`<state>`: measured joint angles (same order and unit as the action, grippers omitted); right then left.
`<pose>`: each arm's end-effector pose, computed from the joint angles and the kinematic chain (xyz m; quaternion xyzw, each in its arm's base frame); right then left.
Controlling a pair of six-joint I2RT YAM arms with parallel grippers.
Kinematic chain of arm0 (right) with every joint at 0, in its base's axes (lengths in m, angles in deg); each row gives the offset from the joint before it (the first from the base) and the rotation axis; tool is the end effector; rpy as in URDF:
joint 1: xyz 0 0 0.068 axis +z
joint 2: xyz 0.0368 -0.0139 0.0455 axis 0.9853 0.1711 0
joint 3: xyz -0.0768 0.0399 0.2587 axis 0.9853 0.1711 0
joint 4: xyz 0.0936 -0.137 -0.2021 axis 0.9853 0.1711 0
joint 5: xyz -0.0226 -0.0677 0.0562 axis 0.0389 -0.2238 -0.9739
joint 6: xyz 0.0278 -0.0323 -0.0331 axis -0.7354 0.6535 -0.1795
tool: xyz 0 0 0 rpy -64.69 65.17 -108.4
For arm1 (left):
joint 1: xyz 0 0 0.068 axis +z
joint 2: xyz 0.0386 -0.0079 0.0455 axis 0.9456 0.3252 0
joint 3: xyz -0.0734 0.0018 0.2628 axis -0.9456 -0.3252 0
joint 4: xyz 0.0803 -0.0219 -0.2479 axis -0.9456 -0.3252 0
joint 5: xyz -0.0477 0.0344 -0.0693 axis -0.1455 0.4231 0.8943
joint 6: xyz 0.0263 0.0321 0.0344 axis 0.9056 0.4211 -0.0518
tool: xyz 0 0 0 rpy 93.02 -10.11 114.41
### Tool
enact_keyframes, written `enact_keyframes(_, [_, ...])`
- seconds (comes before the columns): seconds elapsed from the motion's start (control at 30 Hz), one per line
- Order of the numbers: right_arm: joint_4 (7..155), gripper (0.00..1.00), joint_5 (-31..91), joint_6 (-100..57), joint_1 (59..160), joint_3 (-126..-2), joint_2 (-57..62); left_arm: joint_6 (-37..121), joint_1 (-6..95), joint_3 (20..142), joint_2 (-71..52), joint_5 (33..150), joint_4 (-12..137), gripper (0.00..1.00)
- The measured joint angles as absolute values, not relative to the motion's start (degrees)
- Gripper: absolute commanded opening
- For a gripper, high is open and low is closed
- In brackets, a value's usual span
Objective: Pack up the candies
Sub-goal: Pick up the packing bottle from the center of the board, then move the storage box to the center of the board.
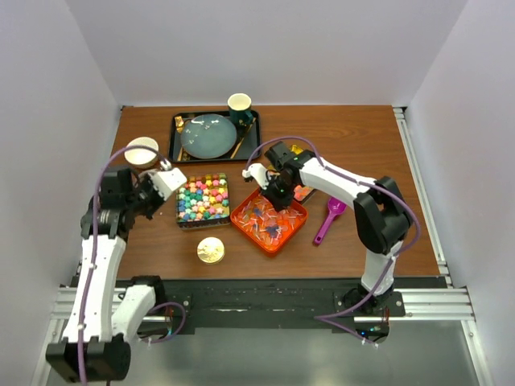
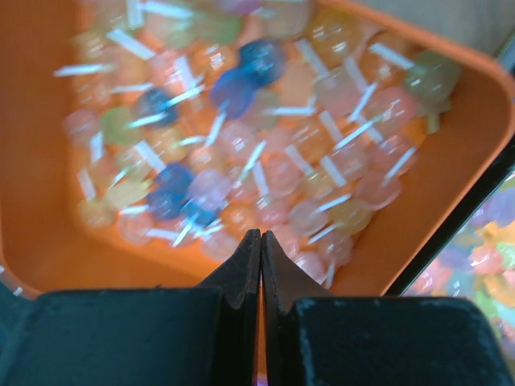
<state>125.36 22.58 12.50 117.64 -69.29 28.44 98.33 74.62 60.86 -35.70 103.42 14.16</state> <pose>0.2942 0.2375 0.2092 -0.5405 0.8156 0.1446 0.1478 0.1661 -0.0018 0.3140 0.3834 0.8195 0.0165 0.4257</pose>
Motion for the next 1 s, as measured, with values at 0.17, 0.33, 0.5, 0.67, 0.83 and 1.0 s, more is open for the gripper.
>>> enact_keyframes(0.17, [122.69, 0.0, 26.32, 10.86, 117.64, -71.87, 33.7, 100.12, 71.45, 60.89, -38.37, 109.1, 8.41, 0.0])
enact_keyframes(0.33, [121.01, 0.0, 29.82, 9.16, 117.32, -76.64, 38.93, 101.3, 67.77, 61.26, -33.54, 113.37, 2.49, 0.0])
enact_keyframes(0.5, [120.18, 0.0, 31.19, 6.73, 116.29, -82.3, 42.71, 99.47, 58.18, 61.21, -31.98, 114.33, 0.63, 0.0])
enact_keyframes(0.67, [119.43, 0.0, 32.94, 5.38, 114.91, -87.83, 46.53, 94.18, 45.33, 61.13, -29.69, 112.45, 2.75, 0.0])
enact_keyframes(0.83, [118.34, 0.0, 34.34, 5.14, 112.16, -92.88, 49.88, 89.76, 34.03, 61.13, -24.51, 109.87, 6.66, 0.0])
enact_keyframes(1.0, [116.72, 0.0, 35.83, 5.14, 109.84, -96.51, 52.39, 87.05, 28.96, 61.13, -19.88, 107.92, 11.73, 0.0])
